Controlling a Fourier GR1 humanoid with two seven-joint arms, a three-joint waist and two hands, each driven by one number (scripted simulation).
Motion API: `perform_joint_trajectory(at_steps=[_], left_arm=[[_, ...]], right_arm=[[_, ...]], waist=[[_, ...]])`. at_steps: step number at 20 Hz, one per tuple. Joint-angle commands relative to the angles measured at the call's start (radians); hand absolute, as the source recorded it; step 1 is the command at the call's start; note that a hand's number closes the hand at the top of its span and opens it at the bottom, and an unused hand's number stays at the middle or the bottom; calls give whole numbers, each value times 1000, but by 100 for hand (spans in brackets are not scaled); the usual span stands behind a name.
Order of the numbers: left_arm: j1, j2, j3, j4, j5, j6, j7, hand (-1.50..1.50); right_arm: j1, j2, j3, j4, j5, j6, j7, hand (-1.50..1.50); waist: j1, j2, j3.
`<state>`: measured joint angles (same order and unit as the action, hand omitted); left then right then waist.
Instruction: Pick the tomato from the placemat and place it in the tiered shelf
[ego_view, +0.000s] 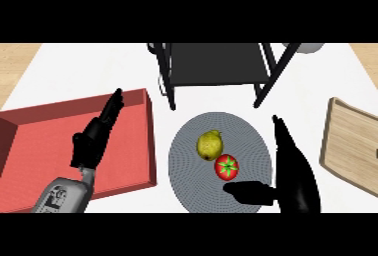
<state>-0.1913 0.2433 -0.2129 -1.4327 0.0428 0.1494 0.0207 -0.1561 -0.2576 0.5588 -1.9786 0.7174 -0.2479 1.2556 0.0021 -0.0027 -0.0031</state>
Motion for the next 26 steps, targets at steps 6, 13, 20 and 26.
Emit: perform_joint_trajectory(at_steps=[6, 13, 20, 26], left_arm=[[-25, -8, 12, -6, 7, -24, 35, 0], [-7, -3, 17, -32, -8, -25, 44, 0], [-16, -24, 31, 11, -22, -26, 7, 0], [29, -38, 16, 9, -48, -16, -13, 0]], right_arm=[[-29, 187, -26, 71, 125, 125, 213, -150], [-46, 255, -62, 107, 169, 177, 231, -150], [-5, 257, -9, 128, 188, 150, 212, -150], [10, 257, -11, 147, 177, 161, 215, -150]], waist=[[-5, 2, 2], [3, 1, 2], [-4, 2, 2], [-2, 1, 2]])
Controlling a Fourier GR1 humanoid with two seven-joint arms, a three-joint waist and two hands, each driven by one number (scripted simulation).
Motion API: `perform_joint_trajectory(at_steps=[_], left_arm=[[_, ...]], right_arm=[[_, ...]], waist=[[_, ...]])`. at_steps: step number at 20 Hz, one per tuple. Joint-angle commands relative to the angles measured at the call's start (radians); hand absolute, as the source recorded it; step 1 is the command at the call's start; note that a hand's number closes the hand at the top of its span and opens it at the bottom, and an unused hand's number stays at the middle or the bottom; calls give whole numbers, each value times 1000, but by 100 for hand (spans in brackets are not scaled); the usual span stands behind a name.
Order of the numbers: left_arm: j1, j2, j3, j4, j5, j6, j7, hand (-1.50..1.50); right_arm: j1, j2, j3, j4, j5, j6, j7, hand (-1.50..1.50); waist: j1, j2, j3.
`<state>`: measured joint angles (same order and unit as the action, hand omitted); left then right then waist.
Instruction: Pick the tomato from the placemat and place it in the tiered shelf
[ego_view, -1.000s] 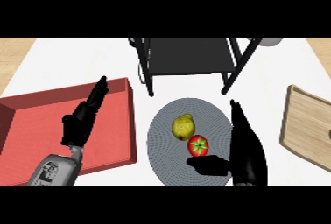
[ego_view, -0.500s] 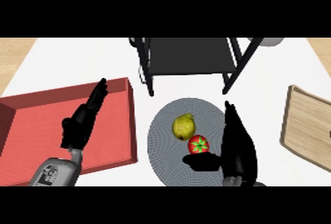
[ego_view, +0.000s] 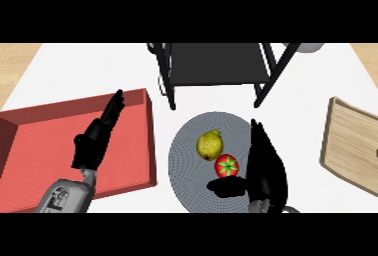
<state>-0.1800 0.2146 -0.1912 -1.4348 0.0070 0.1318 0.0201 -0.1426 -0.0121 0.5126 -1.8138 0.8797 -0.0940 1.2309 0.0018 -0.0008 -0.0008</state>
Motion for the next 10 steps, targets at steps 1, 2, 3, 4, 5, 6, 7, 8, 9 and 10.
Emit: perform_joint_trajectory(at_steps=[1, 2, 3, 4, 5, 6, 7, 8, 9, 10], left_arm=[[-2, -2, 3, -31, 5, -11, 33, 0], [25, -20, -5, -5, -5, 1, -11, 0], [-42, 8, 39, 22, 10, -21, 8, 0], [-59, 0, 37, 17, 6, -14, 29, 0], [-22, -33, -8, -26, -32, 25, 48, 0], [-34, 20, 43, 4, 24, -51, 22, 0], [25, 3, 27, -39, 10, -24, 13, 0], [12, -11, 27, 6, -1, -21, -36, 0], [-17, -27, 13, 5, -26, 1, -1, 0], [-10, -12, 19, -6, -23, -8, 31, 0]], right_arm=[[15, 12, 21, 34, 13, -20, 190, -150], [-28, 12, -21, 102, -14, -44, 163, -150], [-44, 12, -11, 71, -12, -18, 190, -150], [0, 12, 27, 39, 12, -20, 197, -150], [21, 12, 18, 74, 15, -38, 160, -150], [-52, 12, 8, 148, -2, -79, 177, -150], [22, 12, 31, 88, 20, -67, 166, -150], [14, 12, 25, 69, 9, -33, 184, -150], [27, 12, -62, 63, 2, 0, 100, -150], [-15, 12, -60, 125, -11, -27, 113, -150]], waist=[[1, 0, 1], [6, 2, 0], [0, 2, 0], [-4, 0, 0], [-1, 0, 1], [7, 2, 0], [3, -1, 1], [-1, 0, 0], [-6, 0, 1], [1, 1, 1]])
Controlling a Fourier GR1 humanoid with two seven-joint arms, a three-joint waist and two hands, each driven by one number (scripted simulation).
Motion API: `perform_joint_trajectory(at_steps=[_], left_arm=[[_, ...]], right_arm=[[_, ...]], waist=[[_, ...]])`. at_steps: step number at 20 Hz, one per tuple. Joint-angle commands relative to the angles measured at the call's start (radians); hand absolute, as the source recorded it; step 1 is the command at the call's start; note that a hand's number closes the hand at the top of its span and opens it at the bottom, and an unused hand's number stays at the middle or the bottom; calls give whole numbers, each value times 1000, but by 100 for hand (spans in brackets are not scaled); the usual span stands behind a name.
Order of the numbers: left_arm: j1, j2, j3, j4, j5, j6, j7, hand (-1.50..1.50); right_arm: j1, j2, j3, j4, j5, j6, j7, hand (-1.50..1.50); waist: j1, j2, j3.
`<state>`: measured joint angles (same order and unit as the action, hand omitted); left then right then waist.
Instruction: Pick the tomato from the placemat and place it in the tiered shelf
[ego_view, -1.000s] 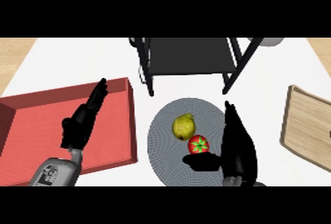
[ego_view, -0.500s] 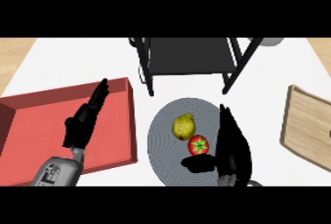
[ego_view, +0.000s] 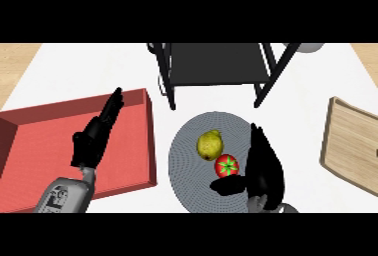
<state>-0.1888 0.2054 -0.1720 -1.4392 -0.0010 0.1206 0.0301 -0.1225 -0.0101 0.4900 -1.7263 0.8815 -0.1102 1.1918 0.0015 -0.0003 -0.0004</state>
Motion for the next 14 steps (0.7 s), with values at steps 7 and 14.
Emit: perform_joint_trajectory(at_steps=[7, 14], left_arm=[[12, 13, 36, -24, 11, -39, 6, 0], [-57, -52, 25, 84, -46, -10, -25, 0]], right_arm=[[8, 10, 1, 85, -25, -77, 122, -150], [-6, 10, 7, 175, -54, -138, 48, -150]], waist=[[2, 0, 0], [-5, 2, 0]])
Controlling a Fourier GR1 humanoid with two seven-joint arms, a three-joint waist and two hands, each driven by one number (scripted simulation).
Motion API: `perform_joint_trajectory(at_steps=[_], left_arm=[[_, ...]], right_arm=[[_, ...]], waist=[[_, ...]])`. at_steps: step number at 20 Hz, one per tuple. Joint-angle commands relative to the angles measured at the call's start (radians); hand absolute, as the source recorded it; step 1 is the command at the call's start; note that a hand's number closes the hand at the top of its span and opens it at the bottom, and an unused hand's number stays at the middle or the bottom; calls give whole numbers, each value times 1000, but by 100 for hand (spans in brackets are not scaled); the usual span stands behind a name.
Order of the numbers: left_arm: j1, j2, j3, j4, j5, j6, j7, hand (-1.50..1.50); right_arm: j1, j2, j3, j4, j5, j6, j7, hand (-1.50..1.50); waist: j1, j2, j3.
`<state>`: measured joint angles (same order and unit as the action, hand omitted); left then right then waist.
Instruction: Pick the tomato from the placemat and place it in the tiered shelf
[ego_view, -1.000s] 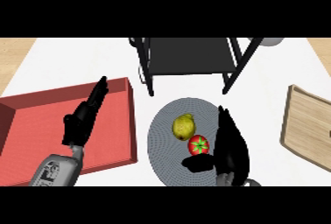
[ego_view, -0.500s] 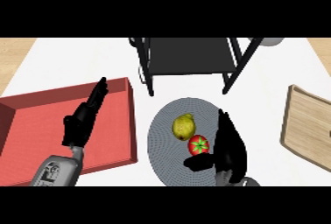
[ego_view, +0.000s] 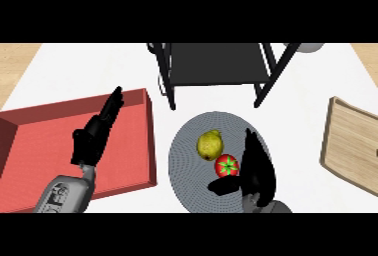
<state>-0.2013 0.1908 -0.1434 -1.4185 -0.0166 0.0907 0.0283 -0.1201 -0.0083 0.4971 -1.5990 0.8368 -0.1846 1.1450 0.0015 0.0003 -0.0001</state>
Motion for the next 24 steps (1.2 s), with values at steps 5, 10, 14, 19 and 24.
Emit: perform_joint_trajectory(at_steps=[5, 10, 14, 19, 24], left_arm=[[20, -38, -14, -36, -47, 23, 24, 0], [-4, -7, 36, -77, -10, -30, 71, 0], [49, -42, 21, 10, -38, -35, -56, 0], [-8, -42, -7, -10, -45, -48, -13, 0], [-29, -49, -12, -3, -43, -61, -7, 0]], right_arm=[[13, 8, 21, 3, -29, 10, 124, 150], [-77, 0, -14, 113, -27, 63, 50, 150], [-110, 8, 82, 111, 27, -26, 156, 150], [-368, 8, 386, 226, -37, -4, 123, 150], [-556, 8, 499, 279, -176, -101, 171, 150]], waist=[[-2, -2, 0], [1, -1, 0], [2, 0, 0], [84, 9, -1], [96, 9, -1]])
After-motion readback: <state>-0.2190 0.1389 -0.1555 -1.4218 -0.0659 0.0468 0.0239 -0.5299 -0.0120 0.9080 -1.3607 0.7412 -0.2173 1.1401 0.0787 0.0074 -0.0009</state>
